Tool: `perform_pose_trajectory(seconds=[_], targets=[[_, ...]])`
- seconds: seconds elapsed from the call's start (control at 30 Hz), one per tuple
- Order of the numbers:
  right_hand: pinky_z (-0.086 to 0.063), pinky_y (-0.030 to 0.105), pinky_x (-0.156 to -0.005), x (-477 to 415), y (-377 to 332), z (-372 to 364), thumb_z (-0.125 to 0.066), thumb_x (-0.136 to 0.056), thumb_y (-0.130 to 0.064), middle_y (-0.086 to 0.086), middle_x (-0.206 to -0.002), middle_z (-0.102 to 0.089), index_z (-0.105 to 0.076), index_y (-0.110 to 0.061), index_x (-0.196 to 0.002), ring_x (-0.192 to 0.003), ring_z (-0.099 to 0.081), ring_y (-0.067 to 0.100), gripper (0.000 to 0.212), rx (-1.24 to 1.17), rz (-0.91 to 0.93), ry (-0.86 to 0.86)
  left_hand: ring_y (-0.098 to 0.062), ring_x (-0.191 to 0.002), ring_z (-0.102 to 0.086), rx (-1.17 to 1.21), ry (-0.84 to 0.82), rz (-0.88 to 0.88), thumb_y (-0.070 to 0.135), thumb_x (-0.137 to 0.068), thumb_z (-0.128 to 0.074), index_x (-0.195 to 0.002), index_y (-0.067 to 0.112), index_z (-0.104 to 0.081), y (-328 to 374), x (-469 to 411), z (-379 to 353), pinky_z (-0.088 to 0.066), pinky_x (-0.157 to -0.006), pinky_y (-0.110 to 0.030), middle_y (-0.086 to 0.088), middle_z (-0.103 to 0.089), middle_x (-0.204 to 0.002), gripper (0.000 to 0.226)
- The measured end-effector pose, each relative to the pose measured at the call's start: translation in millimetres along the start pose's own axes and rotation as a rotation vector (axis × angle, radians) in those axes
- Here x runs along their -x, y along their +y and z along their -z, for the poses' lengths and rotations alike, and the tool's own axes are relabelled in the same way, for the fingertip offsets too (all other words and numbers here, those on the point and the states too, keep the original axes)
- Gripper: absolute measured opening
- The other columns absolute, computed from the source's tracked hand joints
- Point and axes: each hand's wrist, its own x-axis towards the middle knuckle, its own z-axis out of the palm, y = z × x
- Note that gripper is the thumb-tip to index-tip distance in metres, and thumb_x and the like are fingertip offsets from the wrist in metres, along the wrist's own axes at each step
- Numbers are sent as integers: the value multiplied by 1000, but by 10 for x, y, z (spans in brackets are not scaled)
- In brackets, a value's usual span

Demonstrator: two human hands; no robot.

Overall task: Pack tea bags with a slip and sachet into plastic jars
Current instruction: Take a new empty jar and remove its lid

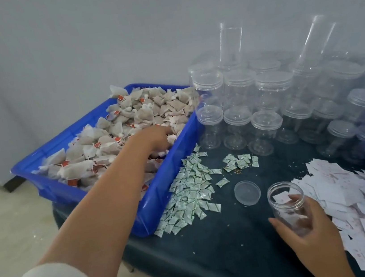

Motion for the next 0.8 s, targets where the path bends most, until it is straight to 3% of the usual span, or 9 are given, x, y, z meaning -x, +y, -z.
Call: perform_pose_trajectory(seconds=[0.1, 0.2, 0.23, 0.3, 0.4, 0.53, 0.6, 0.7, 0.8], targets=[[-57, 20, -84, -3, -28, -24, -91, -61, -50, -32, -110, -74, -65, -42, -122, -95, -73, 0, 67, -20, -13, -13, -37, -127, -58, 62, -80, -4, 17, -105, -51, -158, 36, -39, -98, -143, -363, -53, -100, -46, -15, -47, -150, 58], [-51, 4, -78, -23, -37, -32, -99, -70, -20, -35, -103, -73, -65, -42, -117, -93, -70, -12, 62, -7, -39, -23, -28, -97, -66, 126, -60, 18, 22, -108, -41, -141, 26, -56, -75, -207, -427, -57, -73, -38, -9, -60, -118, 37], [-50, 3, -77, -29, -34, -37, -99, -71, -15, -36, -102, -73, -65, -42, -116, -92, -70, -13, 62, -5, -50, -26, -26, -91, -66, 157, -44, 26, 20, -105, -42, -132, 20, -60, -48, -213, -427, -56, -71, -37, -8, -63, -112, 33], [-54, 12, -75, -36, -34, -45, -98, -72, -11, -38, -102, -72, -65, -41, -115, -93, -68, -15, 62, -1, -49, -23, -27, -96, -68, 196, -43, 37, 12, -101, -45, -121, 10, -66, -1, -219, -419, -58, -84, -37, -12, -69, -113, 29], [-52, 22, -77, -42, 7, -45, -98, -72, -12, -36, -102, -72, -66, -39, -115, -93, -69, -12, 60, 9, -46, -13, -25, -79, -64, 226, -44, 29, 5, -98, -51, -110, 2, -72, -9, -198, -384, -55, -70, -32, -15, -74, -104, 24], [-56, 28, -85, -62, 79, -31, -98, -74, -18, -19, -104, -77, -67, -37, -119, -99, -74, 11, 58, 10, -69, 16, -13, -63, -59, 416, 168, -4, 30, -104, -58, -85, 9, -69, -203, -146, -171, -49, -62, -29, -5, -70, -81, 30], [-55, 25, -84, -79, 99, -28, -97, -75, -21, -20, -107, -76, -67, -37, -120, -98, -73, 11, 57, 10, -64, 22, -17, -65, -63, 662, 269, -1, 39, -102, -60, -84, 11, -65, -286, -76, -65, -56, -66, -36, -9, -69, -80, 34], [-54, 21, -79, -83, 106, -23, -96, -75, -25, -22, -108, -75, -65, -40, -120, -91, -72, 8, 57, 16, -44, 8, -34, -90, -75, 1036, 305, -18, 40, -101, -60, -109, 1, -66, -304, 15, 47, -59, -94, -58, -28, -71, -108, 40], [-52, 14, -74, -80, 109, -9, -96, -74, -28, -22, -107, -75, -63, -46, -117, -86, -70, 6, 57, 18, -39, 1, -35, -98, -67, 1230, 344, -24, 37, -105, -59, -120, 2, -66, -239, 132, 164, -59, -95, -55, -21, -68, -107, 39]])
